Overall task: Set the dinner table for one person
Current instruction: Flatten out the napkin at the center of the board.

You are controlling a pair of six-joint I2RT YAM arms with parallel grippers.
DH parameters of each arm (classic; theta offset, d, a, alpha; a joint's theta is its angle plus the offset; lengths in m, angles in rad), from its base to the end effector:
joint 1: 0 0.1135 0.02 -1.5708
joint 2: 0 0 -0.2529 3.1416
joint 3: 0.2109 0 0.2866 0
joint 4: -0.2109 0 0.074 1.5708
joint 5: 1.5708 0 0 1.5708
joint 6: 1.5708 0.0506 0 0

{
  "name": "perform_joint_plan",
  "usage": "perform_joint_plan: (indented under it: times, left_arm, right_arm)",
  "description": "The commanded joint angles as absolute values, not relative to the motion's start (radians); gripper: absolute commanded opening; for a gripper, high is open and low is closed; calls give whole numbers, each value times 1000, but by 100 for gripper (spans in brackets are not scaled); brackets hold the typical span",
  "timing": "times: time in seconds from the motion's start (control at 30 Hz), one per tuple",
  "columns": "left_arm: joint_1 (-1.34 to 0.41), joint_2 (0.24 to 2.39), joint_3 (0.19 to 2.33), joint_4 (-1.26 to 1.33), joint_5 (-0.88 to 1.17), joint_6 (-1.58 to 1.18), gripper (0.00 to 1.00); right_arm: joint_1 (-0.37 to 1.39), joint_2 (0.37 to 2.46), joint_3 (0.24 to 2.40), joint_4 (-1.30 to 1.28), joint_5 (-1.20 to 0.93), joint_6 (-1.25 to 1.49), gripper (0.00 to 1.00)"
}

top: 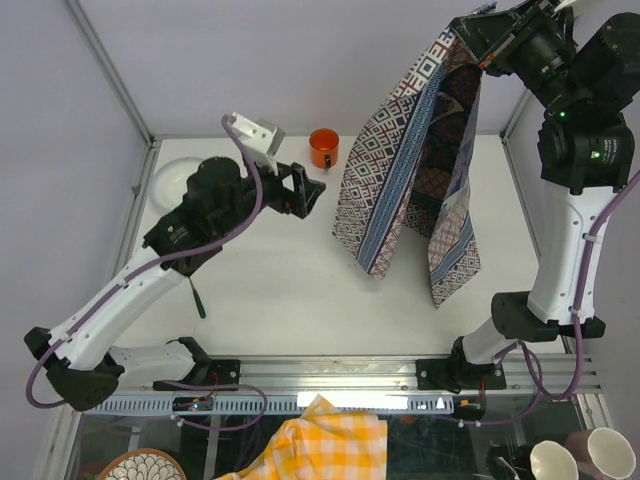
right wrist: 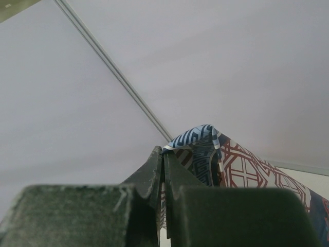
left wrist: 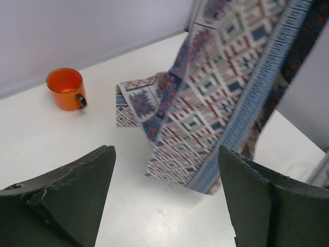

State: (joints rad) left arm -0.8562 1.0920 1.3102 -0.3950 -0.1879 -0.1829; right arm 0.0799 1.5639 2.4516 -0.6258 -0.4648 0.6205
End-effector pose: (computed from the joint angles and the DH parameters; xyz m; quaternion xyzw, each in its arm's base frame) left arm 0.1945 -0.2098 0.4354 0.1953 0.7404 -0.2549 0.5905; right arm 0.2611 0.0437 0.6525 -0.0179 0.6196 0.3966 0.6771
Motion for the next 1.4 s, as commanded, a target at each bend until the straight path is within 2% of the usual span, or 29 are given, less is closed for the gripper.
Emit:
perform_joint_plan:
  times: [0.0,0.2,0.6,0.93,1.13,1.37]
  left_arm:
    - [-656,1194,1408,-414,233,-69,83]
    - [-436,1289,1431,-433,646,-17,84]
    - [-352,1451,1404,-286,1112,-4,84]
    - [-315,1686,1488,-289,1295,70,79]
    - [-318,1793,1546,-289,1286,92,82]
    - [-367,1784,1498,-286,1263,118,82]
  right_arm:
    - [71,1529,2486,-502,-508,636,0]
    - [49,1526,2487,-495,-541,659,0]
    - [18,1529,2493,-475,-590,707,0]
    - [-4,1534,2491,-444,-649,767,0]
    - [-12,1530,2476,-437,-666,776,0]
    - [-14,1535,2460,-425,-665,781,0]
